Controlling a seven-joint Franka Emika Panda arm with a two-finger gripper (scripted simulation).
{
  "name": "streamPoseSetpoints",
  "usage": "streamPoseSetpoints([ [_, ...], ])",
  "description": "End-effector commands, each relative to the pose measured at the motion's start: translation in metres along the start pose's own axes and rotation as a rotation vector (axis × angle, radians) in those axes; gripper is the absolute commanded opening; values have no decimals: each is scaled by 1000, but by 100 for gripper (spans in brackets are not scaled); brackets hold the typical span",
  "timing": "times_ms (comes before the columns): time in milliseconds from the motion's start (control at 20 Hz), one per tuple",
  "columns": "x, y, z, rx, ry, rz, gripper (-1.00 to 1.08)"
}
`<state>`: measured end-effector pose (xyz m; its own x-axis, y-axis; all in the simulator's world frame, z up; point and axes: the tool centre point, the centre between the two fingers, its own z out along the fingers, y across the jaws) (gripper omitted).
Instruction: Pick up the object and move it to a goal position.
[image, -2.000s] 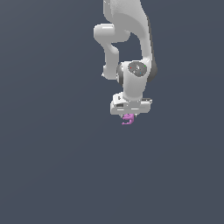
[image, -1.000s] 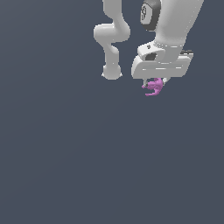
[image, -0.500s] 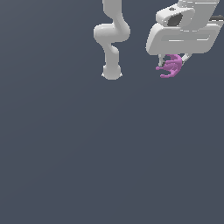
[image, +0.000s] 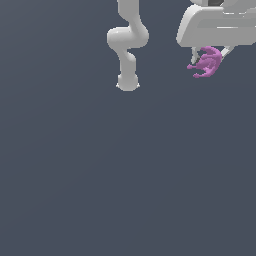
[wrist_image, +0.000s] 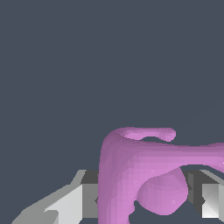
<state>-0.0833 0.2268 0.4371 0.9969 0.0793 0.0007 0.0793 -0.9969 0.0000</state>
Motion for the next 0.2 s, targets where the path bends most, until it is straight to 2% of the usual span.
streamPoseSetpoints([
  [0,1,-1,-3,0,-1,0,-100],
  [150,1,-2,-3,0,-1,0,-100],
])
